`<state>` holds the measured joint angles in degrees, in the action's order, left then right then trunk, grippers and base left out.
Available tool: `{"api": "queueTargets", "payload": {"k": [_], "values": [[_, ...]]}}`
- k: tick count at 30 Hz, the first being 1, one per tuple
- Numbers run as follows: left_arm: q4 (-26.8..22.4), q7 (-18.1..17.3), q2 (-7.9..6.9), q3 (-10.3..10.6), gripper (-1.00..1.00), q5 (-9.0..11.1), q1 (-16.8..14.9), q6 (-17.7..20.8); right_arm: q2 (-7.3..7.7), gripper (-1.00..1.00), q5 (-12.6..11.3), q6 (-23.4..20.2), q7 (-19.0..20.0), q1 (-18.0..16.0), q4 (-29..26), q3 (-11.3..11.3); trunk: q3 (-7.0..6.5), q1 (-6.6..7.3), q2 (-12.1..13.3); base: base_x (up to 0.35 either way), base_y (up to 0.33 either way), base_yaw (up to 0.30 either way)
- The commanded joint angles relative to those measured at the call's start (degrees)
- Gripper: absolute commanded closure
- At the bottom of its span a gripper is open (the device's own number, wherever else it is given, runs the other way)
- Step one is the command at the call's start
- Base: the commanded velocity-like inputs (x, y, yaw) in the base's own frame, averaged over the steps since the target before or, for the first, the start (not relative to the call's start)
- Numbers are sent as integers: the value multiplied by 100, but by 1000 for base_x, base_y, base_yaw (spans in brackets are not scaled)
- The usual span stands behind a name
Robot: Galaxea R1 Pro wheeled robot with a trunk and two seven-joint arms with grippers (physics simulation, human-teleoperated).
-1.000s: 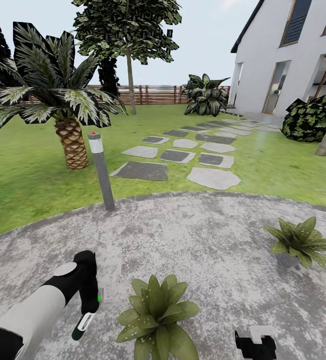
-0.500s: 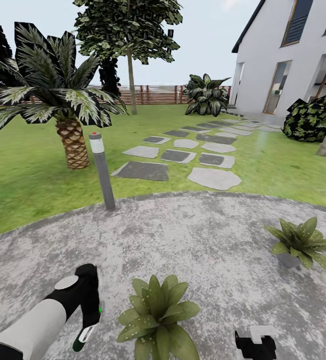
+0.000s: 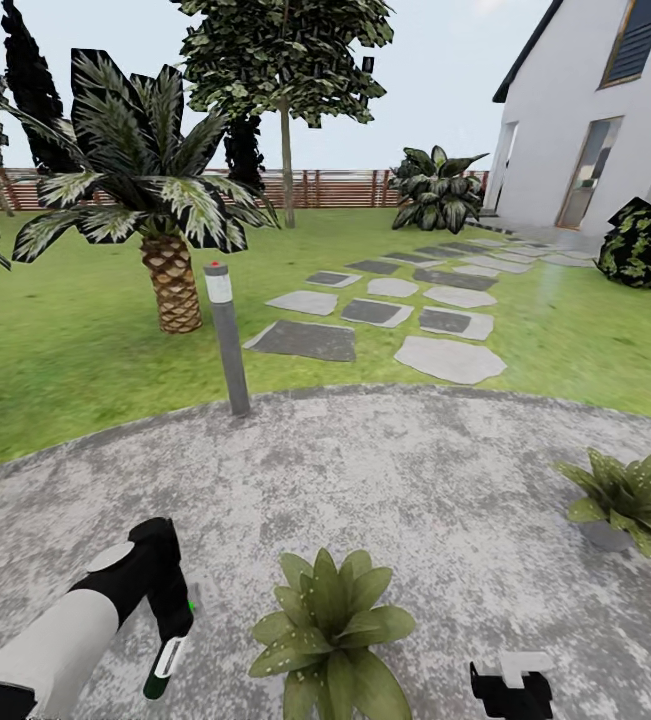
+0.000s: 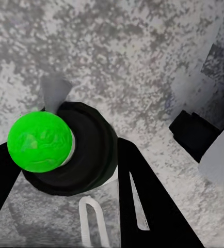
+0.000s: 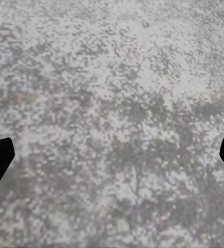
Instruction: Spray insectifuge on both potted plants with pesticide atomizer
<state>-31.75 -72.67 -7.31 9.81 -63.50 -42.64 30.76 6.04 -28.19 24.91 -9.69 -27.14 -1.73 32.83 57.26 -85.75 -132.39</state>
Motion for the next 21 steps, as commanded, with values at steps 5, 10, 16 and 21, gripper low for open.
{"api": "queueTargets", "payload": {"k": [5, 10, 16, 21], "values": [[-30, -28, 4, -2, 100, -4, -13, 144, 0, -100, -41, 10, -24, -1, -9, 55, 5, 1, -2, 0, -176, 1], [-67, -28, -1, -9, 100, 1, -16, 158, -7, -100, -55, 12, -24, -1, -24, 50, 5, 1, -2, 0, -270, 6], [-71, -23, -7, -14, 100, 4, -20, 158, -7, -100, -55, 12, -24, -2, -21, 52, 5, 1, -2, 0, -273, 231], [-77, -20, -8, -14, 100, 4, -24, 163, -7, -100, -47, 12, -24, -2, -21, 57, 5, 1, -2, 0, -273, 276]]}}
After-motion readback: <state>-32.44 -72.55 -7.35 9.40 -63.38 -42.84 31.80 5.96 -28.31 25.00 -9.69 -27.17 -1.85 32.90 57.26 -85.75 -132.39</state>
